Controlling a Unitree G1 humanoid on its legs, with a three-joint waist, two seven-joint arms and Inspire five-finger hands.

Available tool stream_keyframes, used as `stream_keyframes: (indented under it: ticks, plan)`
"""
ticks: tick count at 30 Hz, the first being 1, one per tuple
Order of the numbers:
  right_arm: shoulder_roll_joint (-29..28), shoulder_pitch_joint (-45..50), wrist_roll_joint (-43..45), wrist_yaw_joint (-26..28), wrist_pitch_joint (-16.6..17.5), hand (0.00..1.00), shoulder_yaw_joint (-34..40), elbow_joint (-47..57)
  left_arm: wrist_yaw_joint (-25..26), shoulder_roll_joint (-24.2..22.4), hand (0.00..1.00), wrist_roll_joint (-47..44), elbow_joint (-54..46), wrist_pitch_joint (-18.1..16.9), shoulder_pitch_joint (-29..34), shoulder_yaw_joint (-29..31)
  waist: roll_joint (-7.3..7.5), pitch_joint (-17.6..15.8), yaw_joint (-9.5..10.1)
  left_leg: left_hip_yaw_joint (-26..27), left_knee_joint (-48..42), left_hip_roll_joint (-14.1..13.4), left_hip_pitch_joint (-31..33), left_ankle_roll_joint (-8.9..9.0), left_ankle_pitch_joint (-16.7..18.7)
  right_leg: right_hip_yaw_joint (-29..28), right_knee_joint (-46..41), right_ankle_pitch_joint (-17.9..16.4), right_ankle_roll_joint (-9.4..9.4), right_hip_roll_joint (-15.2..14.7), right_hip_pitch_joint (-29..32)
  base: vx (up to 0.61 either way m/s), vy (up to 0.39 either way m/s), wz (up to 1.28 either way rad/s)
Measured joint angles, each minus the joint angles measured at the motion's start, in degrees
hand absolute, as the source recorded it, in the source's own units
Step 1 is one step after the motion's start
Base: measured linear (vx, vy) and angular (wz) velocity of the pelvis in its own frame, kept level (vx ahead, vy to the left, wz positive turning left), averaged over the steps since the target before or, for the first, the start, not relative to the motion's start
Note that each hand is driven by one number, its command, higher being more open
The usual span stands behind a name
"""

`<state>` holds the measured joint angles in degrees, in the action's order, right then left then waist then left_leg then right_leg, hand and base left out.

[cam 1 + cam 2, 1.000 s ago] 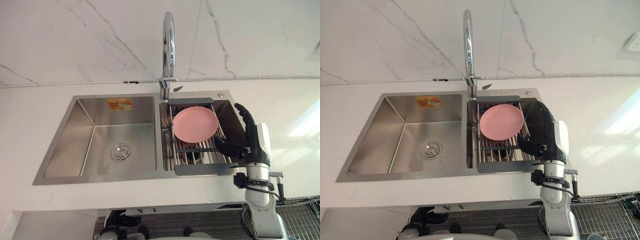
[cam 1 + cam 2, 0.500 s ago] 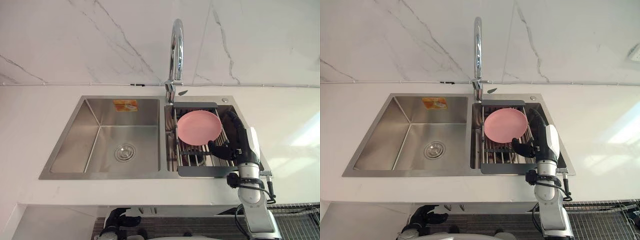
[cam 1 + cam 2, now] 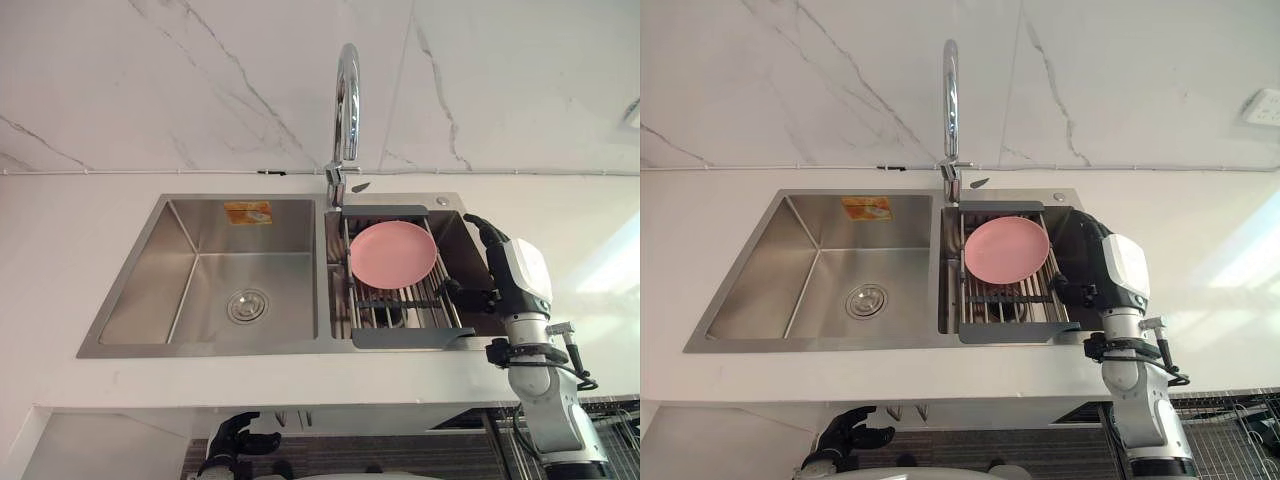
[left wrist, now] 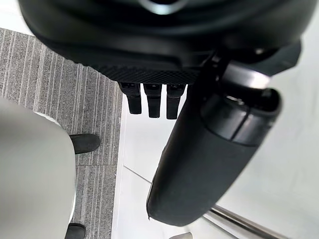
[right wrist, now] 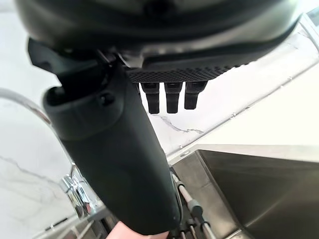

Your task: Walk over to the sink, pick up the cup, carry it to the dishwasher, place the cup inside the dishwasher, then close the dishwasher door

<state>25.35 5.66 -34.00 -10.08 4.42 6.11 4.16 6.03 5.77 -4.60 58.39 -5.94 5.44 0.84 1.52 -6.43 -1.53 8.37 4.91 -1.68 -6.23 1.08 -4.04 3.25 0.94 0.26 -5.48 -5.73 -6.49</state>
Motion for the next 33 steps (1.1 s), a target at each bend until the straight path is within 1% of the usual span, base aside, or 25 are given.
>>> stream_keyframes:
  ticks: [3,7,16,24,26,28,33]
  plan:
    - [1.56,-1.39,-1.16,0.22,0.06,0.90,-0.25,-1.45,0.00,0.01,0.90,0.01,-0.02,0.00,0.02,0.00,-0.03,-0.05,-0.06,0.00,0.01,0.02,0.05,-0.01,0.01,0.04,0.01,-0.01,0.00,-0.02,0.05,0.00,0.000,0.00]
    - [4.63,-3.14,-3.60,0.33,0.22,0.90,-2.58,-2.52,0.00,0.01,0.90,0.02,-0.07,-0.12,0.05,-0.01,-0.13,-0.13,-0.13,-0.01,0.02,0.01,0.27,0.00,0.02,0.09,0.09,-0.07,0.07,0.00,0.27,0.00,0.000,0.00]
    - [6.32,-6.76,-8.00,0.31,0.94,0.90,-6.71,-6.17,-0.20,0.01,0.90,0.05,-0.75,-0.83,0.40,-0.20,-0.24,-0.23,-0.06,-0.56,0.02,0.08,1.33,-0.02,0.01,0.71,0.37,-0.12,0.12,-0.05,0.87,0.00,-0.008,0.03]
    - [8.03,-7.99,-9.01,0.32,1.74,0.90,-11.42,-8.54,-0.21,0.07,0.90,0.08,-1.46,-0.89,0.59,-0.74,-0.36,-0.32,0.19,-1.01,0.02,0.16,1.80,-0.03,0.00,1.24,0.45,-0.14,0.09,-0.10,1.08,0.00,-0.008,0.02]
    - [8.44,-8.26,-9.63,0.33,2.52,0.90,-12.29,-9.58,-0.25,0.11,0.90,0.08,-1.49,-0.89,0.58,-0.87,-0.37,-0.32,0.24,-1.05,0.02,0.21,1.83,-0.07,-0.03,1.27,0.44,-0.15,0.09,-0.14,1.09,-0.02,-0.006,0.00]
    - [8.57,-9.41,-10.92,0.33,2.59,0.90,-13.50,-11.52,-0.36,0.15,0.90,0.10,-1.55,-1.03,0.59,-1.21,-0.45,-0.37,0.24,-1.13,0.03,0.33,1.90,-0.18,-0.11,1.35,0.41,-0.16,0.10,-0.26,1.14,-0.04,-0.009,0.02]
    - [9.01,-10.41,-12.84,0.32,2.54,0.90,-14.32,-13.24,-0.51,0.03,0.90,0.10,-1.62,-1.94,0.66,-1.30,-0.61,-0.51,0.40,-1.53,0.03,0.51,2.21,-0.32,-0.21,1.73,0.40,-0.17,0.09,-0.44,1.28,-0.02,-0.006,0.04]
